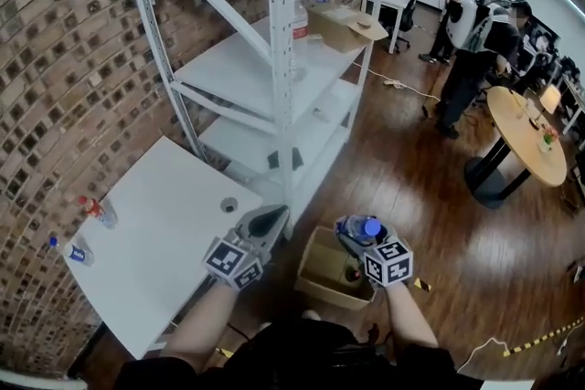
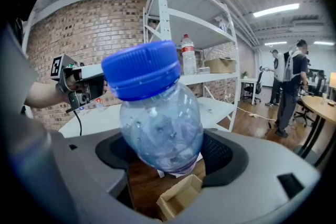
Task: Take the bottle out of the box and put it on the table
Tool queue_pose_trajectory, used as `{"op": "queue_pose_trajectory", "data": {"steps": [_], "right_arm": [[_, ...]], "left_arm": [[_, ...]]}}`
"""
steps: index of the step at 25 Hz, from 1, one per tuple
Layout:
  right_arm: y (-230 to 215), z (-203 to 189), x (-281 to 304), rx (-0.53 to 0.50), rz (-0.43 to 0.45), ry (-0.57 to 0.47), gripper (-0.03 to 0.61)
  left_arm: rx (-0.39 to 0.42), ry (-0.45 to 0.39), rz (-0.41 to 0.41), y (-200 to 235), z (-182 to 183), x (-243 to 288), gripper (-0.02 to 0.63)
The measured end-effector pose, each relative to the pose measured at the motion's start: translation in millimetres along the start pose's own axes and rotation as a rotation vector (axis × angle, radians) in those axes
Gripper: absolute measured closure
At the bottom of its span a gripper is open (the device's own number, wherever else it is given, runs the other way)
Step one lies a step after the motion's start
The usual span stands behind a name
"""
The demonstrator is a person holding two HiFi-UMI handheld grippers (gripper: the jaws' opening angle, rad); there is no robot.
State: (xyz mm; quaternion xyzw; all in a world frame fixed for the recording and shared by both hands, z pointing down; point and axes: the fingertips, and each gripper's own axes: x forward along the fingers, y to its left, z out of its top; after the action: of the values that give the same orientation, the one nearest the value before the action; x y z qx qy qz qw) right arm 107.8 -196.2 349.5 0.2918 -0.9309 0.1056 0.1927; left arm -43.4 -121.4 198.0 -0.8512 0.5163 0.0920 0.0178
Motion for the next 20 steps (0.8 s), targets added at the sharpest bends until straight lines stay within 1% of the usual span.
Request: {"op": "queue_pose_trajectory", "data": {"steps": [2, 4, 8, 13, 17, 20], "right_arm": [[7, 10, 3, -0.023, 0.036, -0.016, 0.198], [14, 17, 5, -0.037, 0.069, -0.017, 0.198], [24, 29, 9, -0.056, 0.144, -0.017, 0.198], [31, 40, 25, -0.059, 0.228, -0.022, 0.199], [48, 44, 45, -0.087, 0.323, -0.015, 0.201], [67, 51, 62, -0.113, 0.413, -0.007, 0.201]], "left_arm": [[0.013, -0.006, 0.034, 3, 5, -7, 0.617], [0.009, -0.008, 0.079, 9, 8, -16, 0.617], [0.034, -0.012, 0.209, 26, 13, -39, 0.617], [0.068, -0.029, 0.325, 38, 24, -64, 0.617], [0.105, -0.023, 0.418, 40, 29, -88, 0.617], [0.124, -0.019, 0.513, 45, 31, -113, 0.617]]}}
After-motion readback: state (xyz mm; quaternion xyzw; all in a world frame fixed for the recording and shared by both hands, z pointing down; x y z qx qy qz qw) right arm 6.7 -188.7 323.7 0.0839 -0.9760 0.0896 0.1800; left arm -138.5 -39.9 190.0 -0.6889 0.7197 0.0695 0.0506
